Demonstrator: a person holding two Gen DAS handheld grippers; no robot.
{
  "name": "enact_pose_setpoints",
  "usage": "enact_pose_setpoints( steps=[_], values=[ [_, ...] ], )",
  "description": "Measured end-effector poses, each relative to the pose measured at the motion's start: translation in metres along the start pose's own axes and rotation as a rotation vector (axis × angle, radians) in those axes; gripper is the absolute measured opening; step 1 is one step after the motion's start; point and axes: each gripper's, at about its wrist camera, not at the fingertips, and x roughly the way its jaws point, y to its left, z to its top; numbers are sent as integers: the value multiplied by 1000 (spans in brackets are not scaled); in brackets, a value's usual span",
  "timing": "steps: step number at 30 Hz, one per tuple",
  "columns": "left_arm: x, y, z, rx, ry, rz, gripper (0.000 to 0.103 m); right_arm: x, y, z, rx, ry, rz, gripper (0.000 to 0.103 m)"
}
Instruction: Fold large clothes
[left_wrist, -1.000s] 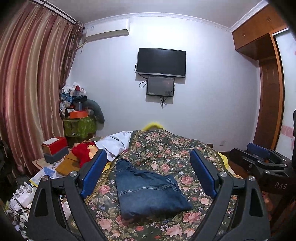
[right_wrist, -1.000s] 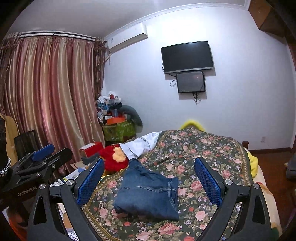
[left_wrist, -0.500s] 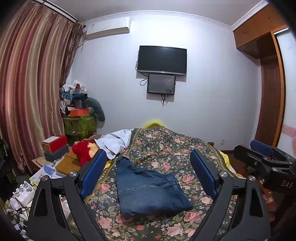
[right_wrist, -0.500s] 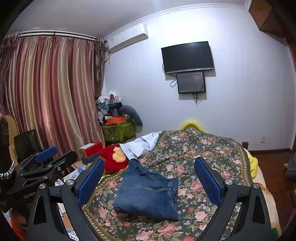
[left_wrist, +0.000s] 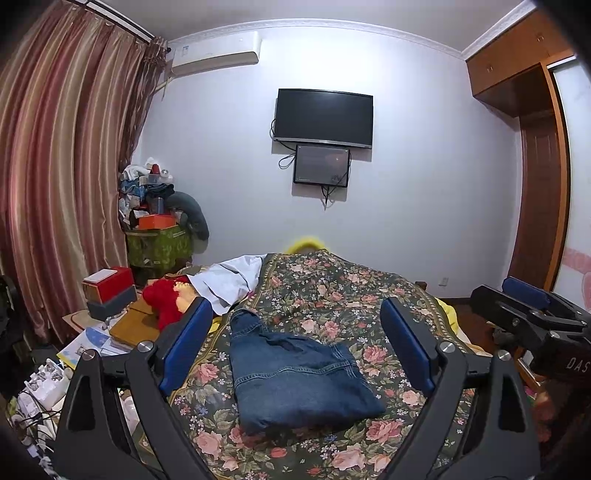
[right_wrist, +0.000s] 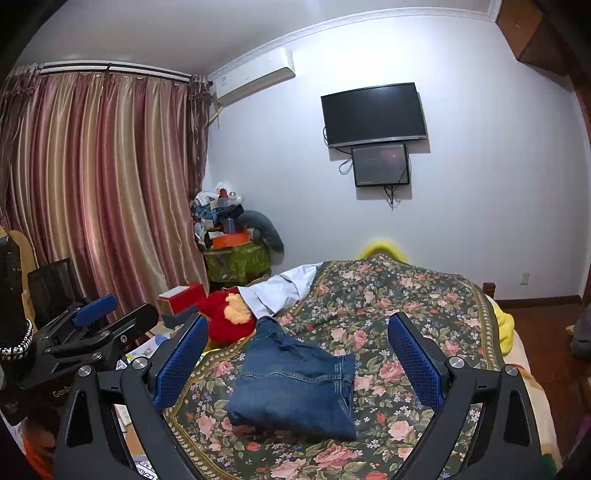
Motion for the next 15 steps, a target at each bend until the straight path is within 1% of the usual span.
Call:
enact_pose_setpoints(
  steps=[13,15],
  values=[
    [2,0,-1,-6,5,-3,93,-1,0,0,0,-1,2,97],
    [3,1,-1,-7,7,-15,93,-1,-1,0,0,-2,1,97]
  ],
)
